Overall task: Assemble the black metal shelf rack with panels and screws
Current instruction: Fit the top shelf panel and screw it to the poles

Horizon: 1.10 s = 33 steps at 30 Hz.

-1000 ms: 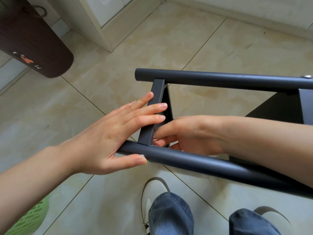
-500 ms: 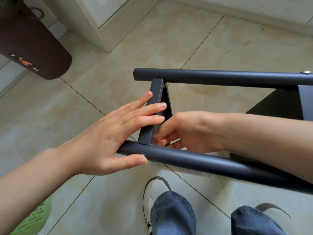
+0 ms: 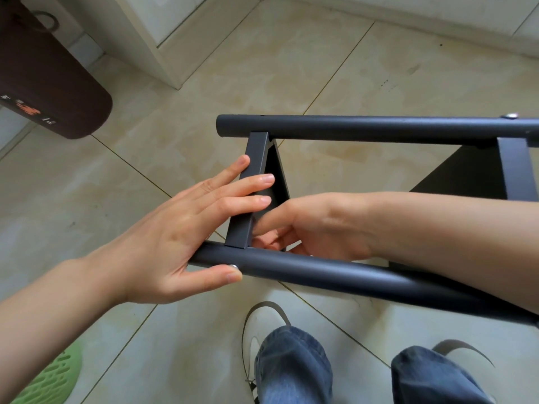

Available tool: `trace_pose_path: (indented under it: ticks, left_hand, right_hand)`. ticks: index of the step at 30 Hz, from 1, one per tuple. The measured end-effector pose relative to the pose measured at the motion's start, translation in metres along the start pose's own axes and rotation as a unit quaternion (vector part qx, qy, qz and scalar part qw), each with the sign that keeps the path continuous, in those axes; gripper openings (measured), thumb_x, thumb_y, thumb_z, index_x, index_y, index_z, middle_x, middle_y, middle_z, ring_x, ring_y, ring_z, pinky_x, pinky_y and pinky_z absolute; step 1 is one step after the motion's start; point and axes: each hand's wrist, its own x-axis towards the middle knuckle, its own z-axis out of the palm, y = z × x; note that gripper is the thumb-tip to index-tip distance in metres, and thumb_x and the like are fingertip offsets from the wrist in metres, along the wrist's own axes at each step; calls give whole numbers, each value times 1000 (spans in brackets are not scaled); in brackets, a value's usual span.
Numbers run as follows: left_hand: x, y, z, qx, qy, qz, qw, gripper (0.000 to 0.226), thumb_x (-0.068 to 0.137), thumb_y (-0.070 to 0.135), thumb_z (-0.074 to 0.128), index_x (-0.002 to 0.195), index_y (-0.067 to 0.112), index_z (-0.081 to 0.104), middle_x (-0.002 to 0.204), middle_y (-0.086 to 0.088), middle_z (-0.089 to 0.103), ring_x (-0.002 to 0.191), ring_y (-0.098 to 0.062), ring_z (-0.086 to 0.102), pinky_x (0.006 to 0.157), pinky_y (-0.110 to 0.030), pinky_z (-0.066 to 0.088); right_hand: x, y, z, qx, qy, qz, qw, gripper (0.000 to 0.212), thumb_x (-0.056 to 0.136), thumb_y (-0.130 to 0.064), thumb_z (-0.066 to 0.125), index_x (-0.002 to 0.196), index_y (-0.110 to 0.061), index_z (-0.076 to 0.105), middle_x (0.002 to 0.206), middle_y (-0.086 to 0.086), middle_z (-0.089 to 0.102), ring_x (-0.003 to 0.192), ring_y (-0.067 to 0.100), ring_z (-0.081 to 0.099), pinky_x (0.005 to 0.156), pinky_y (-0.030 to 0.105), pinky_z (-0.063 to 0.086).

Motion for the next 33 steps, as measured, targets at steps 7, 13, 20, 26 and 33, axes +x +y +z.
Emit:
trace_pose_path:
  ticks: [7, 13, 20, 26, 33]
  left_hand:
    - [0, 1, 0, -3, -2, -2, 1000, 64, 98, 56, 47, 149, 19, 36, 165, 3, 25, 155, -28, 10, 120, -43, 25]
    - [0, 0, 0, -3, -2, -2, 1000, 64, 98, 56, 47, 149, 19, 36, 165, 3, 24, 155, -28, 10, 120, -41, 25]
    - [0, 0, 0, -3, -4, -1, 1000, 64, 97, 56, 48, 149, 19, 37, 165, 2, 25, 155, -29, 10, 120, -43, 25]
    - [0, -1, 0, -5, -3, -3, 1000, 64, 98, 56, 46, 150, 20, 36, 166, 3, 24, 155, -29, 10, 119, -45, 26]
    - [0, -1, 1, -8, 1, 0, 1000, 63, 98, 56, 47, 149, 21, 35, 165, 3, 25, 155, -29, 11, 120, -43, 26]
  right_hand:
    - [0, 1, -1, -5, 9, 5, 1000, 16, 90, -25, 60, 75, -23, 56, 68, -4, 55, 65, 12, 51, 70, 26, 44]
    - [-1, 0, -2, 43, 2, -8, 999, 8, 90, -18, 57, 82, -18, 59, 71, -1, 58, 68, 13, 54, 71, 25, 48]
    - [2, 2, 0, 25, 1, -6, 1000, 17, 91, -21, 57, 74, -20, 57, 68, -3, 53, 64, 11, 51, 68, 24, 47]
    - [3, 2, 0, 40, -10, -12, 999, 4, 92, -18, 56, 90, -17, 60, 66, -3, 57, 61, 11, 55, 65, 23, 50]
    - [1, -1, -2, 65, -37, 8, 997, 11, 89, -19, 56, 80, -15, 61, 67, -1, 60, 55, 12, 57, 58, 20, 52]
